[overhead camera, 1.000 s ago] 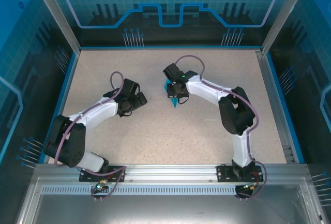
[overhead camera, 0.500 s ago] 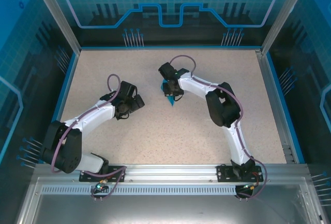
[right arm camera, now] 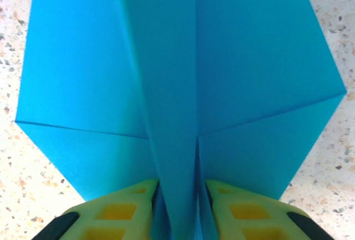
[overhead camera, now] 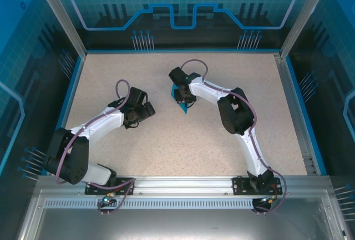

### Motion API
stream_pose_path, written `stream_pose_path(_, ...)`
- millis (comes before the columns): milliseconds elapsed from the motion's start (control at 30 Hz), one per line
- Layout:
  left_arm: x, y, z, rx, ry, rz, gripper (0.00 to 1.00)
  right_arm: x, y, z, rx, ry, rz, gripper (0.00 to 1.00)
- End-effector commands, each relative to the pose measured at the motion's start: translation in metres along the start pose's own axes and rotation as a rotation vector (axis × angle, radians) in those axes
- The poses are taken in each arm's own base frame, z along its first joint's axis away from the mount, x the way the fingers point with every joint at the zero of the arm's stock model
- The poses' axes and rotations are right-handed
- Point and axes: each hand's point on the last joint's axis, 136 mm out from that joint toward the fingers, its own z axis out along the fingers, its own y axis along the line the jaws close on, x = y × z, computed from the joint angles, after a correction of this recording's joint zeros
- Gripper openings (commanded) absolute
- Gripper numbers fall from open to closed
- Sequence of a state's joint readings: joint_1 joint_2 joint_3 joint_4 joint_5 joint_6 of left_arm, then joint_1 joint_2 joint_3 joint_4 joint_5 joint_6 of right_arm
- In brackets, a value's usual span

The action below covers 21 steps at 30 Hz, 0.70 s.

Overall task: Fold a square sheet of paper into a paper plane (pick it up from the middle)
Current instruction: Move a paper plane to the center of the table.

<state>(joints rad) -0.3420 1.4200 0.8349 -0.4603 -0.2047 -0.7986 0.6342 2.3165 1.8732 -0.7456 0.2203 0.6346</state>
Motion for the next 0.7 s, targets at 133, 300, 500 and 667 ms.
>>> stream_pose_path(133, -0.013, -0.008, -0.014, 0.011, -0.013, 0.039, 0.99, -0.023, 0.008, -0.083, -0.092, -0.085, 0.011, 0.46)
stream_pose_path(300, -0.033, -0.014, -0.033, 0.005, -0.080, 0.062, 0.98, -0.040, -0.008, -0.144, -0.094, -0.215, 0.037, 0.69)
stream_pose_path(500, -0.073, -0.018, -0.063, 0.013, -0.280, 0.146, 0.99, -0.056, -0.073, -0.203, 0.059, -0.443, 0.062, 0.95)
stream_pose_path(667, -0.105, 0.001, -0.078, 0.013, -0.470, 0.120, 0.98, -0.053, -0.145, -0.229, 0.220, -0.561, 0.072, 0.99)
